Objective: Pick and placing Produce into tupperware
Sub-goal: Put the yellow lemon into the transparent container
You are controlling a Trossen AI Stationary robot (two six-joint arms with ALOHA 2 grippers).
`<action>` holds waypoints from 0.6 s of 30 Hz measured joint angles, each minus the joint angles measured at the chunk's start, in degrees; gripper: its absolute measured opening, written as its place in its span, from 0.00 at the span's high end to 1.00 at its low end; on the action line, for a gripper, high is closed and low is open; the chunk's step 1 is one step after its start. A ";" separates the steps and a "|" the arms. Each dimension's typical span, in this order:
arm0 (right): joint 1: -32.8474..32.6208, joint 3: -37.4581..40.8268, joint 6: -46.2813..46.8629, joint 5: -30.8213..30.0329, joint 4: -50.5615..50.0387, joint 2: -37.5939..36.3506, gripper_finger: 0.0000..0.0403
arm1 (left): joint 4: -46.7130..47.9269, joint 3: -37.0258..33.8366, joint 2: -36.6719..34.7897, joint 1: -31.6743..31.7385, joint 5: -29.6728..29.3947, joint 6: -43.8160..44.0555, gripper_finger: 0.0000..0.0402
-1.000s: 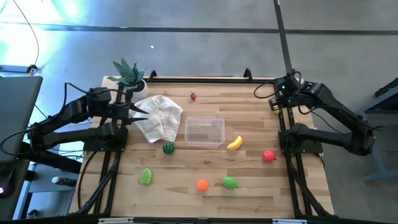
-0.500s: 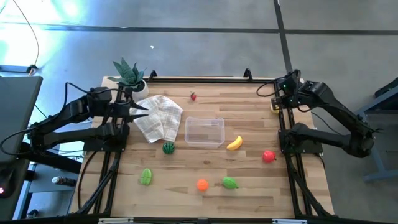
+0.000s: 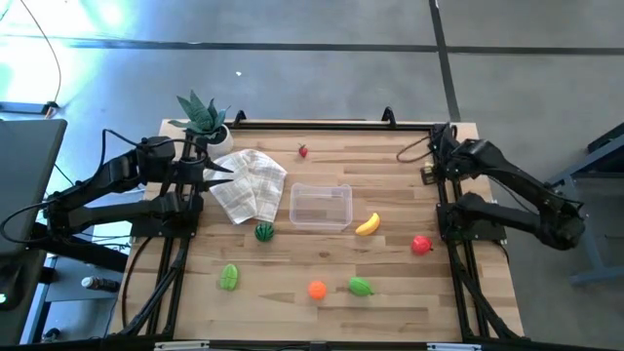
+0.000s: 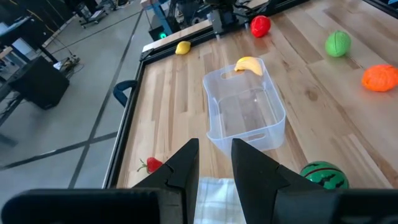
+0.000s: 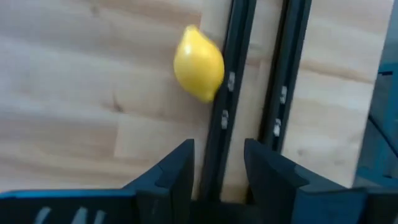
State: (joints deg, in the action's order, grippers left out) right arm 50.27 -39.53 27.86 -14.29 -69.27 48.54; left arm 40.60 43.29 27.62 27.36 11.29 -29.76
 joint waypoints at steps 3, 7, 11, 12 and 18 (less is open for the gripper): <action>2.90 -0.75 -2.37 0.36 2.27 1.69 0.67 | 0.00 0.00 0.00 0.01 0.00 0.00 0.79; 6.57 -0.76 -5.02 1.22 5.53 4.81 0.67 | 0.00 0.00 0.00 -0.01 0.00 0.00 0.79; 9.38 0.17 -9.34 4.69 8.33 9.97 0.67 | 0.00 0.00 0.00 0.01 0.00 0.00 0.79; 9.85 0.17 -10.02 5.06 8.79 11.38 0.67 | 0.00 0.02 0.00 0.00 0.00 0.00 0.79; 10.26 0.20 -11.18 7.02 10.39 15.47 0.67 | 0.00 0.02 0.00 -0.01 0.00 0.02 0.79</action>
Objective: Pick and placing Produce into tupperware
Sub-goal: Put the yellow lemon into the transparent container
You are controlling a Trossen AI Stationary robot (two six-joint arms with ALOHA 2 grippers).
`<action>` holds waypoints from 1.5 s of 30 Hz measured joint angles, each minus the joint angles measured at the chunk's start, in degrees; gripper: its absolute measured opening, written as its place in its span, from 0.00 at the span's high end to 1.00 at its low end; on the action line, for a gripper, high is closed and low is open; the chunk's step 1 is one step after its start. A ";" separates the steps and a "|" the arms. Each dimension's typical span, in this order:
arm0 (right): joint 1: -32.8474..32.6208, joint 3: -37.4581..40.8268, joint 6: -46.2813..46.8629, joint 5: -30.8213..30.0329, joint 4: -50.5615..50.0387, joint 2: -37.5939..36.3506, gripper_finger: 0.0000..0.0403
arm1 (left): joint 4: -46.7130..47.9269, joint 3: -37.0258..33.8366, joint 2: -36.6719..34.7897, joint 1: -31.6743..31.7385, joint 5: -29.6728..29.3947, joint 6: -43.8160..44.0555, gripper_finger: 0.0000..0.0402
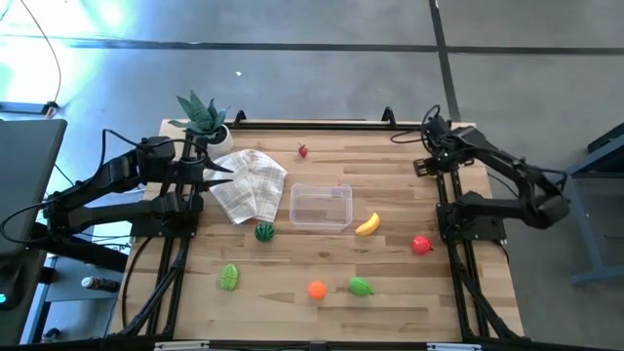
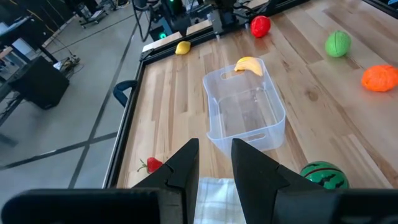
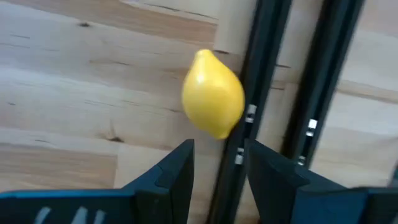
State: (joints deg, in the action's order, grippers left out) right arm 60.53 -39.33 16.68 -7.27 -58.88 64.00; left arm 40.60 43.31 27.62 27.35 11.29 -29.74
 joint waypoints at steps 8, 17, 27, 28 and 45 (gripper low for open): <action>-0.17 0.00 4.37 -0.63 0.89 0.22 0.67 | 0.00 0.00 0.00 0.00 0.00 0.00 0.79; -0.17 0.00 6.39 -3.11 1.61 0.20 0.67 | 0.00 0.00 0.00 0.01 0.01 0.00 0.79; -0.17 0.28 6.64 -4.38 2.56 0.20 0.66 | 0.00 0.00 0.00 0.01 0.01 0.00 0.79; -0.17 0.64 6.68 -4.38 3.09 0.20 0.64 | 0.00 0.00 0.00 0.00 0.02 0.00 0.79; -0.17 5.99 8.69 -4.10 10.60 0.23 0.31 | -0.02 0.00 0.00 0.00 0.02 0.00 0.79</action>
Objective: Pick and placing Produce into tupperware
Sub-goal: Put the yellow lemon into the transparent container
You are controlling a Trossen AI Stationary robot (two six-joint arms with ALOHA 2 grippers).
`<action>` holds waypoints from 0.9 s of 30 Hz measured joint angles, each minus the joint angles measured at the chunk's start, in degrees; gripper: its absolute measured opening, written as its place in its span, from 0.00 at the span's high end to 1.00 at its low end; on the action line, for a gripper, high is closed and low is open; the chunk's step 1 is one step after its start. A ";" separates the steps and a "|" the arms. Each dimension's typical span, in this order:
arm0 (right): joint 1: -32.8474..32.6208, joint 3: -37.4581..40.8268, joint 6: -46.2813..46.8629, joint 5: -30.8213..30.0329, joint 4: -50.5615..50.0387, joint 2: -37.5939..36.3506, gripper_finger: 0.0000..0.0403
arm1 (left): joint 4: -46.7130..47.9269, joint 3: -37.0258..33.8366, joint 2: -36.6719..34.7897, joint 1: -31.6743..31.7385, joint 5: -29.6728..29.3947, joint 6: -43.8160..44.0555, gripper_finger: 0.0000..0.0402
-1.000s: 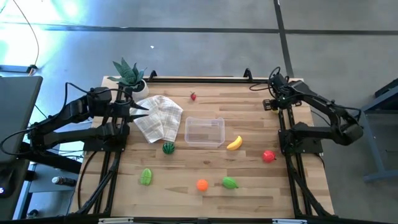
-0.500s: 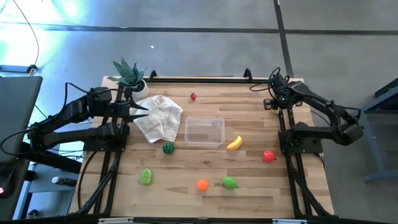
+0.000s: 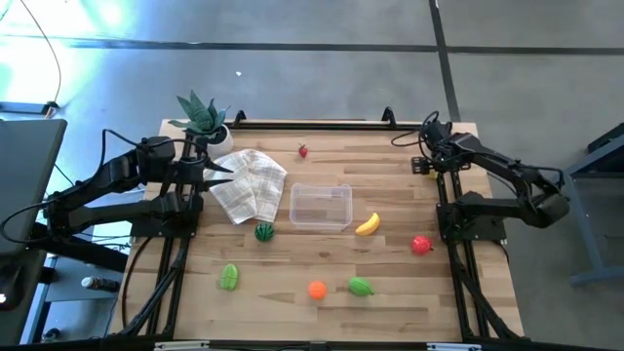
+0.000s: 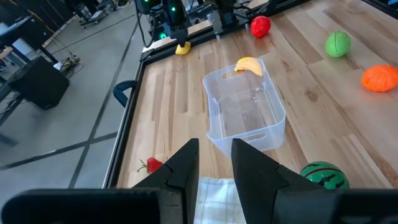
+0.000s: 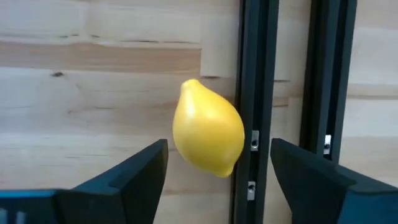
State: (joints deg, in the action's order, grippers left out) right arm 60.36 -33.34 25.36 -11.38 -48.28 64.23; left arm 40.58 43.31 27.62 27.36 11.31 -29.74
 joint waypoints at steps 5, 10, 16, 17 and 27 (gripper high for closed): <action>0.00 0.08 -0.80 0.03 0.83 2.15 0.31 | -0.01 0.00 0.00 0.00 0.00 0.00 0.79; 0.00 0.10 -1.89 1.51 3.04 7.15 0.31 | 0.00 0.00 0.00 0.00 0.00 0.00 0.79; -0.04 -0.05 -1.83 2.18 4.58 9.86 0.31 | -0.02 0.00 0.00 0.00 0.00 0.00 0.79; -0.04 -0.05 -1.81 2.16 4.60 9.92 0.31 | -0.02 0.00 0.00 0.00 0.00 0.00 0.79; -0.04 -0.05 -1.81 2.01 4.55 9.85 0.31 | -0.02 0.00 0.00 0.00 0.00 0.00 0.79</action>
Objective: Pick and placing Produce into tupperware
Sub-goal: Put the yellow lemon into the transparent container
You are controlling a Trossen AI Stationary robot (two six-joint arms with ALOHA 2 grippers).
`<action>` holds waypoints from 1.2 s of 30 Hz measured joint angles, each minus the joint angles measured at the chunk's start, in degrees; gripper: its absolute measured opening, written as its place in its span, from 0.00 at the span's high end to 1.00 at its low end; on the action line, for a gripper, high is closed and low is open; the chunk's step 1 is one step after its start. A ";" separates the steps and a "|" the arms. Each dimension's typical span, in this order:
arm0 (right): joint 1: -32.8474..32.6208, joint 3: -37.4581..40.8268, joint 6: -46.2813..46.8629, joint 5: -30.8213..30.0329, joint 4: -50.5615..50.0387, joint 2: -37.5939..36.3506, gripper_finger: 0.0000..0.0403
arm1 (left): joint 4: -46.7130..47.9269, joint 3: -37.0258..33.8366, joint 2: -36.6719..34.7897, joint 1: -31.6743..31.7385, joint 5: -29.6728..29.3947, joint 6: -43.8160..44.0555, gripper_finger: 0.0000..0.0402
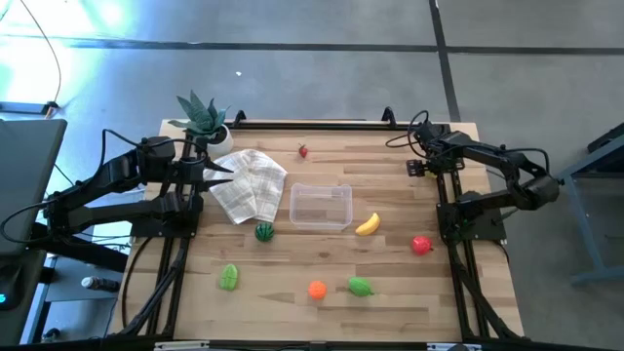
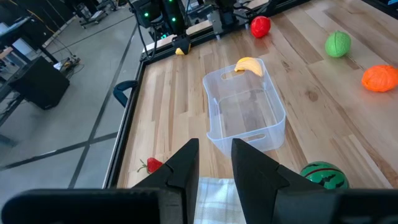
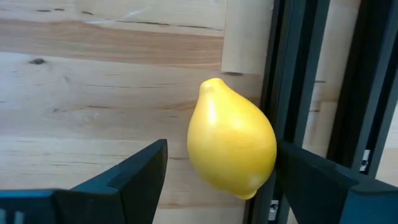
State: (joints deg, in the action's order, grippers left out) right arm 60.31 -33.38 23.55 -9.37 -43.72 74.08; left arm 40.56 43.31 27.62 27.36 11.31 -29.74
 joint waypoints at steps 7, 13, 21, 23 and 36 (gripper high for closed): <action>0.01 0.06 0.61 -0.48 0.00 0.02 0.37 | 0.00 0.00 0.00 0.01 0.00 0.00 0.79; 0.04 0.08 1.05 -0.85 0.00 0.04 0.46 | 0.00 0.00 0.00 -0.01 0.00 0.00 0.79; 0.04 0.11 1.05 -0.66 0.23 0.04 0.50 | 0.00 0.00 0.00 -0.01 0.00 0.00 0.79; 0.04 0.11 1.04 -0.64 0.25 0.04 0.50 | 0.00 0.00 0.00 0.01 0.00 -0.02 0.79; 0.02 -3.19 0.20 1.94 -1.43 -1.46 0.50 | -0.02 0.02 0.00 0.01 0.00 0.00 0.79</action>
State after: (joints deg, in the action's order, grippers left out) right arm 60.33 -36.57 23.75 -7.43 -45.16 72.63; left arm 40.53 43.33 27.62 27.37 11.31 -29.74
